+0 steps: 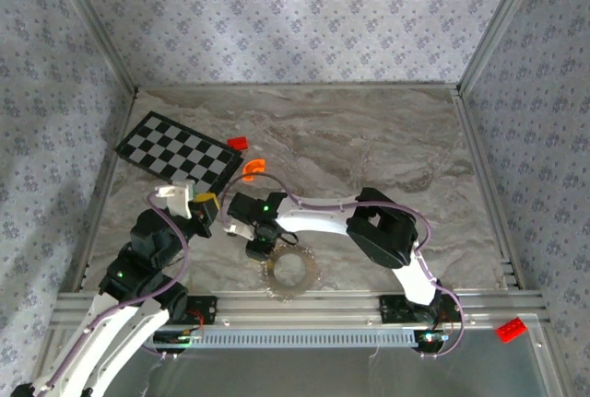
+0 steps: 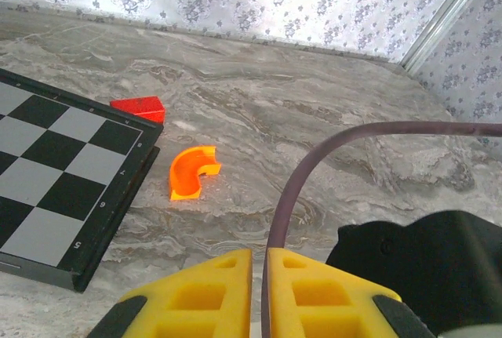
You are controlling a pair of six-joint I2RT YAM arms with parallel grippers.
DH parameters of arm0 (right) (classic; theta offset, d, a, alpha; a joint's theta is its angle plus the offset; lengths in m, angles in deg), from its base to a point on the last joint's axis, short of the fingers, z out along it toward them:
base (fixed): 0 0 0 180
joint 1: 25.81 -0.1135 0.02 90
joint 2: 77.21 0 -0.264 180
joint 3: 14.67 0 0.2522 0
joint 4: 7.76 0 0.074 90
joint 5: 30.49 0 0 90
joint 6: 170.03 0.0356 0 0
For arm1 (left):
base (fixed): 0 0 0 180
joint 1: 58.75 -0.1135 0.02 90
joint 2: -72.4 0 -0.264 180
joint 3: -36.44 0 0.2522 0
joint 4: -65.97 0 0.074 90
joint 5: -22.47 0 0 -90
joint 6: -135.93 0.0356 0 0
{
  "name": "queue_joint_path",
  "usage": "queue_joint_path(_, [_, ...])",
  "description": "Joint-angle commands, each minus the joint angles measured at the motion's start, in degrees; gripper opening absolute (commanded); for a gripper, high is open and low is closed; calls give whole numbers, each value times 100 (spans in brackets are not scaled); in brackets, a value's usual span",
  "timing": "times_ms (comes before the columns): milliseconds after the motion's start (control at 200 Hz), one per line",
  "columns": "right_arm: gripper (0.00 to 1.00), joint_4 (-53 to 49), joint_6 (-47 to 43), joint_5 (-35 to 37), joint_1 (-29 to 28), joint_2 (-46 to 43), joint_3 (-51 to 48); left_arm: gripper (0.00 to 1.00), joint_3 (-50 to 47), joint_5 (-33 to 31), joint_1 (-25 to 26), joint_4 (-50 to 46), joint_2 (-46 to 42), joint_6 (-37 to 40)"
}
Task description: Put the keys on the keyring
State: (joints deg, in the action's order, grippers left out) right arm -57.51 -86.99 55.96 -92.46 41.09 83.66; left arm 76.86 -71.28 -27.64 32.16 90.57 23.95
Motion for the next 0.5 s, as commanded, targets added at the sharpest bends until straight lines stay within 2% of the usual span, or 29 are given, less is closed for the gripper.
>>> queue_joint_path(0, [47,-376,-7,219,-88,244,-13,13,200,-205,-44,-131,-108,115])
queue_joint_path(175, [36,-334,77,345,-146,298,-257,13,213,-285,-49,-114,-165,141])
queue_joint_path(325, [25,-179,229,27,-82,191,-505,13,248,-249,-49,-51,-96,156])
queue_joint_path(495, [16,72,322,28,92,-33,-737,13,287,-262,-49,-90,-95,185])
